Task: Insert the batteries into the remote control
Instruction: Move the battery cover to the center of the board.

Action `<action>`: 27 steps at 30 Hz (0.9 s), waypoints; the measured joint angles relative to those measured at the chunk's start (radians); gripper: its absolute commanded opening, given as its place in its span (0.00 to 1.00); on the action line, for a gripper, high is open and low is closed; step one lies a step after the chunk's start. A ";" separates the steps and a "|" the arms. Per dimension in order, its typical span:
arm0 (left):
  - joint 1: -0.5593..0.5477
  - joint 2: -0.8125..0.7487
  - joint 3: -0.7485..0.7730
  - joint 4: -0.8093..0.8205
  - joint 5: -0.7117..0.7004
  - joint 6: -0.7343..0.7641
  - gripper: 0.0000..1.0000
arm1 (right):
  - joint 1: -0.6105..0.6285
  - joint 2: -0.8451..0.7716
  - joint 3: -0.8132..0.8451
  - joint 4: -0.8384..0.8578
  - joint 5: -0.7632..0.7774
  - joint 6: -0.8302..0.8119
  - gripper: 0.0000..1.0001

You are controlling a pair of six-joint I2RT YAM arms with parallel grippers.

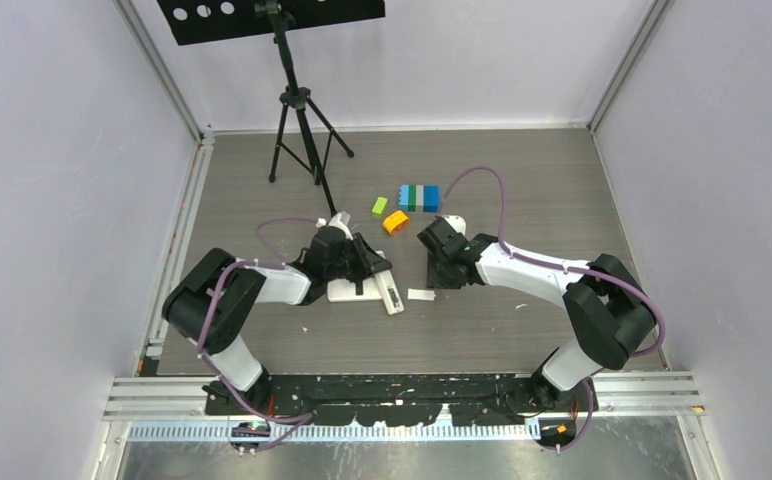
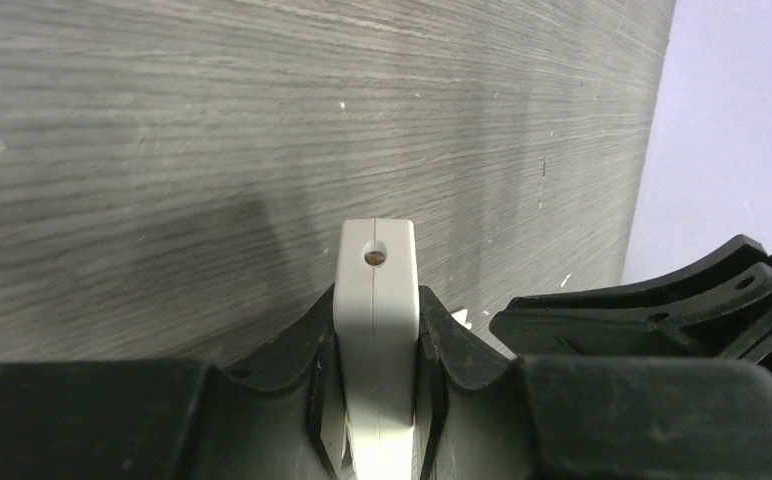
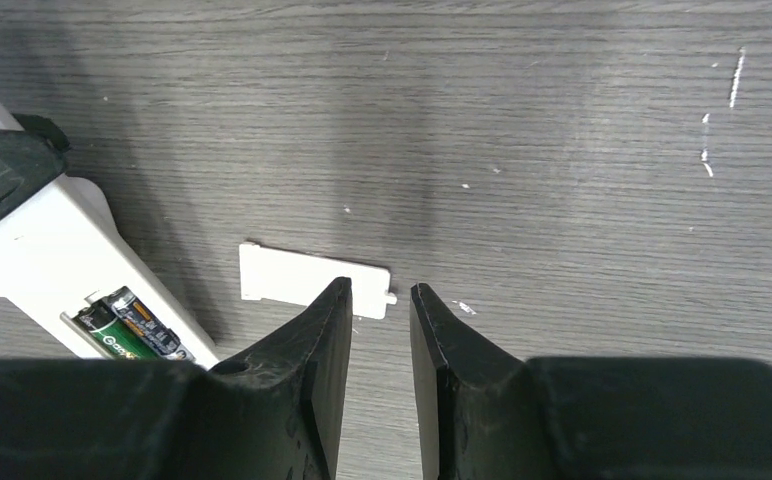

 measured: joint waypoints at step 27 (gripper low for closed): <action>0.000 0.005 0.007 -0.028 -0.021 0.014 0.00 | 0.131 0.220 0.184 -0.053 0.017 0.017 0.48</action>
